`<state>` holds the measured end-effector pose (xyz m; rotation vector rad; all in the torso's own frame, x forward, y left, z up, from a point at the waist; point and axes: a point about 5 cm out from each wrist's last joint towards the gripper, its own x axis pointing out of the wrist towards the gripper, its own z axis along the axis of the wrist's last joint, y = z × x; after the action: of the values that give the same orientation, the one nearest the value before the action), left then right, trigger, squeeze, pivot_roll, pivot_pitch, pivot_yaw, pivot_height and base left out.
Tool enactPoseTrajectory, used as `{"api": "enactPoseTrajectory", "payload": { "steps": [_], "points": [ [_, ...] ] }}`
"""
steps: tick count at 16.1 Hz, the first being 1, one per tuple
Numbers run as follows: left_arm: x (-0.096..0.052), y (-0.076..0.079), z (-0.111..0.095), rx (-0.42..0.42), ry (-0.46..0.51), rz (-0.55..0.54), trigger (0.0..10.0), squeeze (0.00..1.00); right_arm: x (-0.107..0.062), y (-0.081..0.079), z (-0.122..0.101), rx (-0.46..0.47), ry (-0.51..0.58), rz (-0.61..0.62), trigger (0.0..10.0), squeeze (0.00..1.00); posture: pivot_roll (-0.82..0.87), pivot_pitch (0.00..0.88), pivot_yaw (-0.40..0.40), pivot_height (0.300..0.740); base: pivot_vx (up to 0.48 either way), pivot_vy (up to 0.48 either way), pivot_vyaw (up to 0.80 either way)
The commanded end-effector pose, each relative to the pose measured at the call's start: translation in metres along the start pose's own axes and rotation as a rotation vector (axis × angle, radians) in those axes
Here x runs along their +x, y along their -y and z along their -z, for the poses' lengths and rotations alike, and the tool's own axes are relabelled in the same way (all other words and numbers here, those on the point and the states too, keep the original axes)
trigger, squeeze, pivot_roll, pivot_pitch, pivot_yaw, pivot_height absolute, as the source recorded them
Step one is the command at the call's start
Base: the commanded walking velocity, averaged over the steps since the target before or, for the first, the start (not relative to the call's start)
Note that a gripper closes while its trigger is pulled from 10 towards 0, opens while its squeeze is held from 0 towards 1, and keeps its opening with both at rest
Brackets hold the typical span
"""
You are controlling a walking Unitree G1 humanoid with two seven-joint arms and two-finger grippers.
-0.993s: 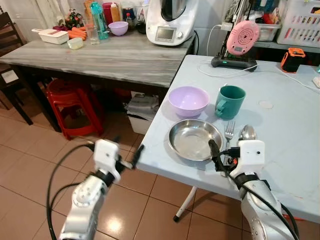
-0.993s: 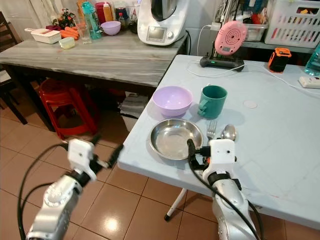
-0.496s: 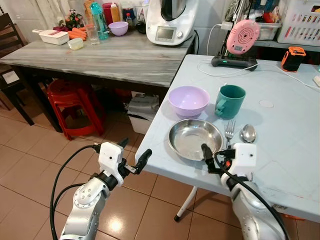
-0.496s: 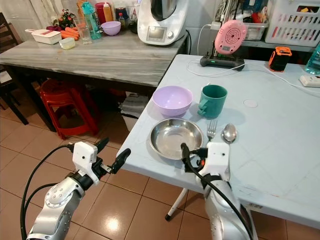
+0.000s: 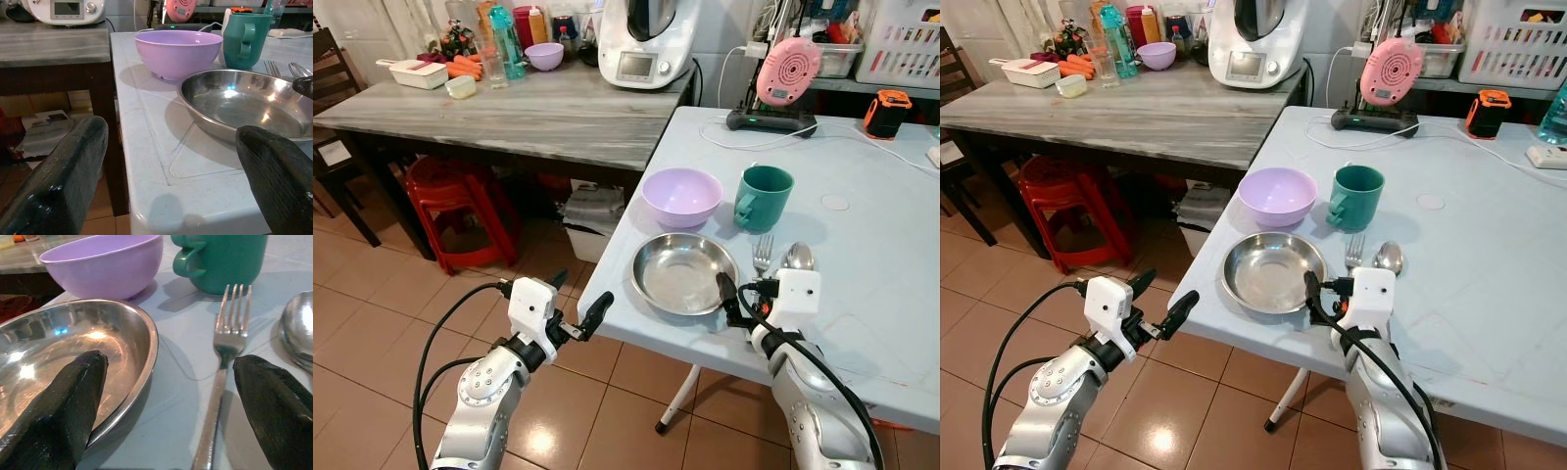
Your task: Setting the table
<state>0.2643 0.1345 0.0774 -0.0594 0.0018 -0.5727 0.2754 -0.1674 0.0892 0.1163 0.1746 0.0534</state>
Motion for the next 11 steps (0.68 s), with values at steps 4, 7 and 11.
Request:
{"api": "enactPoseTrajectory", "payload": {
  "steps": [4, 7, 11],
  "points": [
    [0.002, -0.001, -0.005, 0.018, 0.006, 0.004, 10.0, 0.0, 0.009, -0.006, -0.008, 0.04, 0.01, -0.03, 10.0, 0.0, -0.08, 0.0, 0.082, 0.74, 0.0, 0.0, 0.0],
    [0.003, 0.0, -0.007, 0.045, 0.008, 0.028, 10.0, 0.0, 0.016, -0.013, -0.02, 0.066, 0.019, -0.066, 10.0, 0.0, -0.06, 0.0, 0.072, 0.74, 0.0, 0.0, 0.0],
    [0.004, 0.005, -0.009, 0.074, 0.007, 0.109, 10.0, 0.0, 0.019, -0.021, -0.01, 0.068, -0.071, -0.113, 10.0, 0.0, -0.06, 0.0, 0.071, 0.74, 0.0, 0.0, 0.0]
  ]
}}
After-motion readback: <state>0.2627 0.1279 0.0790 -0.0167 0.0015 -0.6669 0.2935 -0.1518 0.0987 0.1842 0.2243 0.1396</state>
